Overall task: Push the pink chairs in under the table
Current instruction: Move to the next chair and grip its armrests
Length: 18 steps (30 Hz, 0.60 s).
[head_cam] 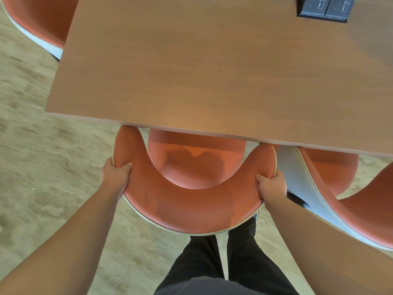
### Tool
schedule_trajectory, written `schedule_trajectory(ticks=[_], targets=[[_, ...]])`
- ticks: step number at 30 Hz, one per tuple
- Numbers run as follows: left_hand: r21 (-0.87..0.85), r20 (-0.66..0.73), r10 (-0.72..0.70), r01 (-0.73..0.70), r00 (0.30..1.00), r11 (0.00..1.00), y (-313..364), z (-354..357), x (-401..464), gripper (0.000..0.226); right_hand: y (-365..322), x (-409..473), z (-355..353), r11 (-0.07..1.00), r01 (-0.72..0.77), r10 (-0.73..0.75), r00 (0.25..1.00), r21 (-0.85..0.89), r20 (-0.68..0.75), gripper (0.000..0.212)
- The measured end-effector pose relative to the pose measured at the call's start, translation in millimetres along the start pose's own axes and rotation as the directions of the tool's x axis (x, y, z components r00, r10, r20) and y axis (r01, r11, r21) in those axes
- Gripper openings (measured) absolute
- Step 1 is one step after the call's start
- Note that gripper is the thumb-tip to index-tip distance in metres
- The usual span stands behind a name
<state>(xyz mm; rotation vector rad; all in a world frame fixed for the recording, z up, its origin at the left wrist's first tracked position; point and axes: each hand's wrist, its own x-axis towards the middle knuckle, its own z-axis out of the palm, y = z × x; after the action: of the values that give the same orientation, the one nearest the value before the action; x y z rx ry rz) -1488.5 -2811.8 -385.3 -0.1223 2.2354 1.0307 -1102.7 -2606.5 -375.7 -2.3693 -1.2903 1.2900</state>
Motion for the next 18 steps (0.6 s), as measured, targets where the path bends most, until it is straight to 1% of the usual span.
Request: schedule_trajectory(ticks=[9,13,18], targets=[[0.025,0.001,0.032,-0.032,0.999,0.999,9,18,-6,0.03,-4,12,-8,0.999,-0.006,0.005,1.0,-0.054,-0.016,0.049],[0.006,0.013,0.03,-0.03,0.999,1.0,10,26,-11,0.035,-12,20,-16,0.998,0.008,-0.009,1.0,-0.062,-0.014,0.042],[0.032,0.018,0.044,-0.045,0.999,0.998,9,30,-10,0.033,-12,23,-18,0.996,0.013,-0.015,1.0,-0.092,-0.022,0.038]])
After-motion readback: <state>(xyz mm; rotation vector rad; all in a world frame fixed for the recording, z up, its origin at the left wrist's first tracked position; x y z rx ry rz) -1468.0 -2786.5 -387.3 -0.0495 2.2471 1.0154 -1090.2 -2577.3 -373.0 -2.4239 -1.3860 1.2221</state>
